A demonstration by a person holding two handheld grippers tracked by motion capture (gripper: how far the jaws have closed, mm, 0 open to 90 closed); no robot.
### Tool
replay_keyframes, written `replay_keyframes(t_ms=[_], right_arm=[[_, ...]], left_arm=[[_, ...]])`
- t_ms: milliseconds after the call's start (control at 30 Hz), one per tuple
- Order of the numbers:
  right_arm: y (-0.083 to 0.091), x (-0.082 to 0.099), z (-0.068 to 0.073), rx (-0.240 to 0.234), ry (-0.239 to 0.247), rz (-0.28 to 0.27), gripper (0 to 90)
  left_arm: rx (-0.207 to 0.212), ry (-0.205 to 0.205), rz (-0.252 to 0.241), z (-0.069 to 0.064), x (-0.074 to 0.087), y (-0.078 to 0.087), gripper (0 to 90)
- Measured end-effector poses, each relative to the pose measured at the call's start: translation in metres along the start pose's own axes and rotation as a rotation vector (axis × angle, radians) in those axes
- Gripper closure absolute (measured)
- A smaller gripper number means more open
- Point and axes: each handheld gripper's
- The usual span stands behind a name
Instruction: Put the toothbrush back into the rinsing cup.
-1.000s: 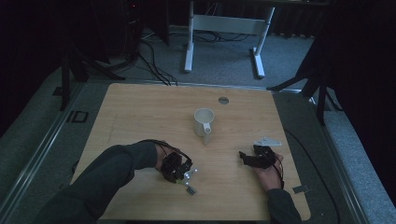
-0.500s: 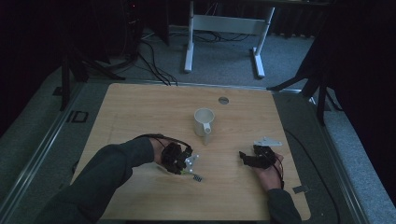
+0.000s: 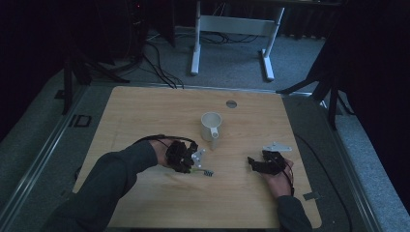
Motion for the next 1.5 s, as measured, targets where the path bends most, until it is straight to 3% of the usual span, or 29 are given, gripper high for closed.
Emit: replay_keyframes(t_ms=[233, 867, 1100, 1333, 1500], right_arm=[[0.0, 0.0, 0.0, 0.0, 0.001, 0.0, 26.3], [0.0, 0.0, 0.0, 0.0, 0.0, 0.0, 26.3], [0.0, 0.0, 0.0, 0.0, -0.001, -0.001, 26.3], [0.0, 0.0, 0.0, -0.001, 0.0, -0.001, 26.3], [0.0, 0.0, 0.0, -0.001, -0.001, -0.001, 26.3]], left_arm=[[-0.041, 0.054, -0.051, 0.004, -0.003, 0.004, 81.9], [-0.124, 0.169, -0.097, 0.013, -0.007, 0.005, 81.9], [-0.172, 0.226, -0.134, 0.014, -0.01, 0.008, 81.9], [-0.19, 0.288, -0.18, 0.016, -0.009, 0.008, 81.9], [-0.21, 0.372, -0.24, 0.018, 0.0, 0.01, 81.9]])
Point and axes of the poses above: each handheld gripper's, and its own axes: y roughly backward along the jaws, x roughly out of its underside, z roughly to its left, and after that the axes turned 3 degrees about y, right-handed
